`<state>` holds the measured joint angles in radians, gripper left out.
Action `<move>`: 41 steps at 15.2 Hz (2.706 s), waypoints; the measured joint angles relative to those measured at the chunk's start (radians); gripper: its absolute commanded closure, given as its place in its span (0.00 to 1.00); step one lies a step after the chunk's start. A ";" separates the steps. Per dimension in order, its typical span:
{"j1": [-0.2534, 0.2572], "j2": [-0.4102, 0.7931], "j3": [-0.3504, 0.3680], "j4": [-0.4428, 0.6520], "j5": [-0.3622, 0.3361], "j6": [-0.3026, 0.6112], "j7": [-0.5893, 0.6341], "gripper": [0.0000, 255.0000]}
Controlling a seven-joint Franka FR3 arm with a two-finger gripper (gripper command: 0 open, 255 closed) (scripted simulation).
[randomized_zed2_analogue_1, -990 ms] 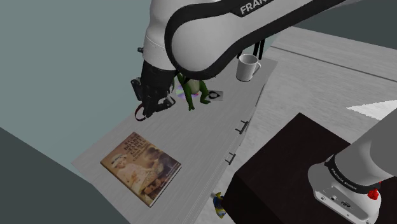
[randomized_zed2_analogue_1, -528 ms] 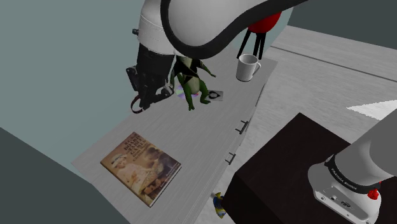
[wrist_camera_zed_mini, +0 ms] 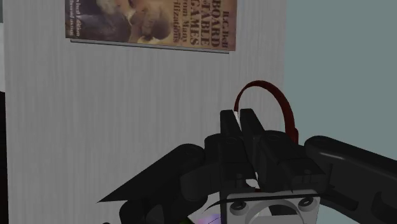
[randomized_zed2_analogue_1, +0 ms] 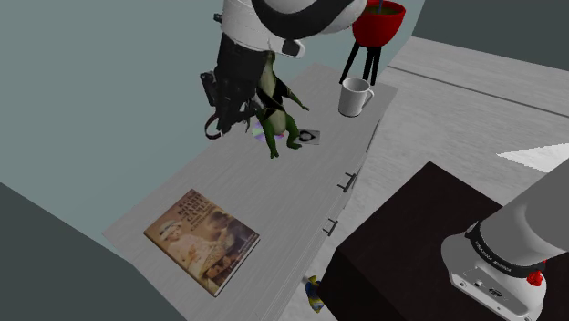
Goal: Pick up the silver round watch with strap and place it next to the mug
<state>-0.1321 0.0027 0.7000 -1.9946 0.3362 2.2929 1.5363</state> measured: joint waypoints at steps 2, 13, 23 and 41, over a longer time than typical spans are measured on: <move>-0.026 -0.044 -0.028 -0.038 0.053 -0.017 -0.077 1.00; -0.144 -0.090 -0.186 -0.062 0.133 -0.136 -0.369 1.00; -0.254 -0.014 -0.308 0.033 0.107 -0.245 -0.564 1.00; -0.288 0.092 -0.341 0.001 0.107 -0.117 -0.689 1.00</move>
<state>-0.4199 0.0949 0.3592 -1.9939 0.4433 2.1761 0.8476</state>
